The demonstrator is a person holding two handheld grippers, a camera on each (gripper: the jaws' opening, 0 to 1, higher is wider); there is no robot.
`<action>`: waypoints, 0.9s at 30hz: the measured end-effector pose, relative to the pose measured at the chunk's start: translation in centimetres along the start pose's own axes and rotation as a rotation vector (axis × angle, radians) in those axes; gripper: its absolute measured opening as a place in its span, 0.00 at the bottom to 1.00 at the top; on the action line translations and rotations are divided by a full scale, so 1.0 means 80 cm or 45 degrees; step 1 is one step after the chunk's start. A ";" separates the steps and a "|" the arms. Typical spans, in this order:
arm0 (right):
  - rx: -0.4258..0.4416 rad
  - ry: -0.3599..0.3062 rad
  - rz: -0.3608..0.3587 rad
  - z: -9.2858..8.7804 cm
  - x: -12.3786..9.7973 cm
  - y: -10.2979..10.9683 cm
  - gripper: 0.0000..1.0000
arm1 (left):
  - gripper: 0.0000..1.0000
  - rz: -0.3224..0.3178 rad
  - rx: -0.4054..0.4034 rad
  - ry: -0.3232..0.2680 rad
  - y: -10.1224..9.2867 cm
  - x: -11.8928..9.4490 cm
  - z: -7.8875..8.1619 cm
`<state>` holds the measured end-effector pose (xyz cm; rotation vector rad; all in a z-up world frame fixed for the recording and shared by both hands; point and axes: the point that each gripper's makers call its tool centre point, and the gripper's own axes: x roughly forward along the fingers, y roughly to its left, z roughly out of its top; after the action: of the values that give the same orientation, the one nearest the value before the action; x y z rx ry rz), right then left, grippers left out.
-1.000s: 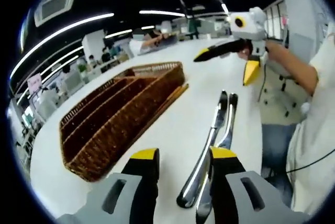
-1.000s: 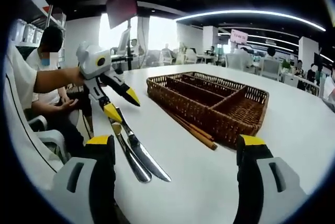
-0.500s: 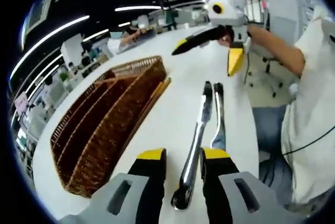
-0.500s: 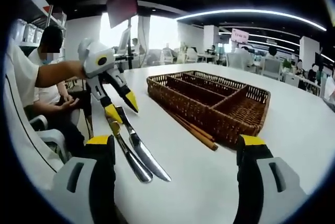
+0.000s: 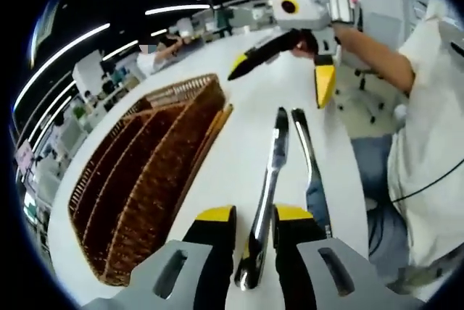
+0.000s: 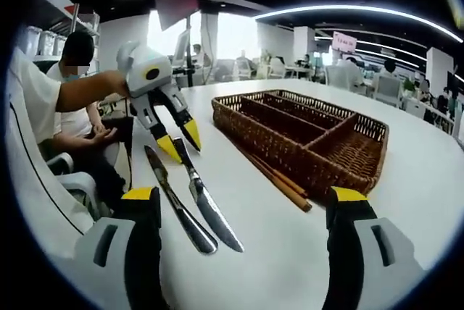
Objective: Arrange the knives, forks, and spoons in their matching storage slots by inserting each utensil handle-first until every utensil is classified and aligned in the correct compartment
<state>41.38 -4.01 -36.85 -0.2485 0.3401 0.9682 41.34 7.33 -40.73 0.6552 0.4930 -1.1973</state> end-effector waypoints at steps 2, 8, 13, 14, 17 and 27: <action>-0.040 0.015 0.036 0.003 0.005 0.004 0.91 | 0.19 -0.005 0.004 0.002 0.003 0.000 0.000; -0.122 0.129 0.158 -0.002 0.023 0.016 0.75 | 0.13 -0.002 -0.017 -0.018 0.003 0.000 0.003; -0.141 0.179 0.200 -0.006 0.034 0.021 0.70 | 0.11 0.007 -0.114 -0.026 0.000 0.001 0.005; -0.143 0.189 0.211 -0.007 0.036 0.023 0.69 | 0.10 0.007 -0.136 -0.027 0.000 0.001 0.005; -0.137 0.220 0.230 -0.013 0.039 0.027 0.65 | 0.10 0.008 -0.134 -0.031 -0.002 0.002 0.006; -0.182 0.289 0.280 -0.022 0.042 0.031 0.51 | 0.10 0.026 -0.239 -0.030 -0.003 0.004 0.006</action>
<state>40.74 -0.72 -39.92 -0.4606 0.5140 1.1866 41.23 6.70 -40.63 0.4838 0.5697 -1.1229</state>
